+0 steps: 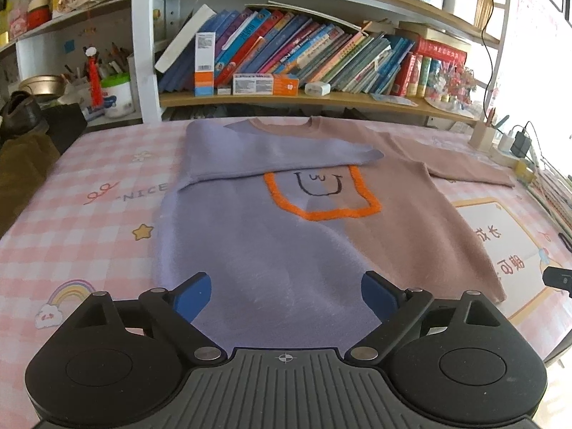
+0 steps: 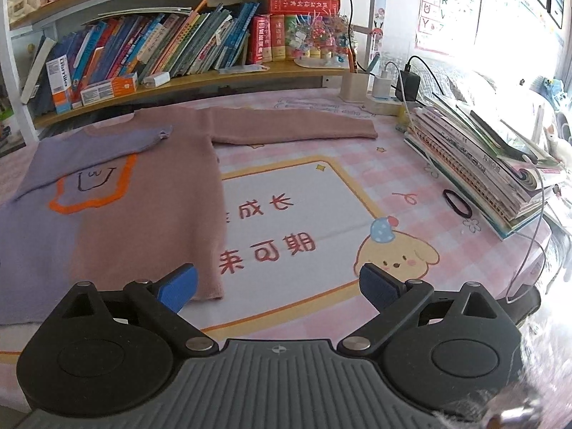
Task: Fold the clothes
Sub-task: 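Open both grippers and move the right gripper to the pink sleeve cuff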
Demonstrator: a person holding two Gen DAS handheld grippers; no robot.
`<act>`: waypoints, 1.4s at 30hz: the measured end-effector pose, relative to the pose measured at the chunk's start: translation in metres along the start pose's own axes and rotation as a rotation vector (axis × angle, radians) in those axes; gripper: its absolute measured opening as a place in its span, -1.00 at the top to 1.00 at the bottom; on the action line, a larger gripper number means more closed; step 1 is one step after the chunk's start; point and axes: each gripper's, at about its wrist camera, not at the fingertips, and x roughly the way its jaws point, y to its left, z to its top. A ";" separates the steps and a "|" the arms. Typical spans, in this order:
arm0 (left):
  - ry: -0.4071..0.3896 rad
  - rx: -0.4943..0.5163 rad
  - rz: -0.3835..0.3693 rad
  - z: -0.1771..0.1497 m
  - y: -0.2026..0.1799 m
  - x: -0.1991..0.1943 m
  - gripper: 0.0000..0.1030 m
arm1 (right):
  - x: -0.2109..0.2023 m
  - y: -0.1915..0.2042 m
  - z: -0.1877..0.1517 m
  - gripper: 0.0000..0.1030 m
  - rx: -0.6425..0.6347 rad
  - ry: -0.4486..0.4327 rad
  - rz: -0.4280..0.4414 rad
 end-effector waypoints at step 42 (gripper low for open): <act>0.173 -0.179 0.364 0.018 -0.140 0.057 -0.82 | 0.268 -0.180 0.172 -0.04 0.131 0.125 0.291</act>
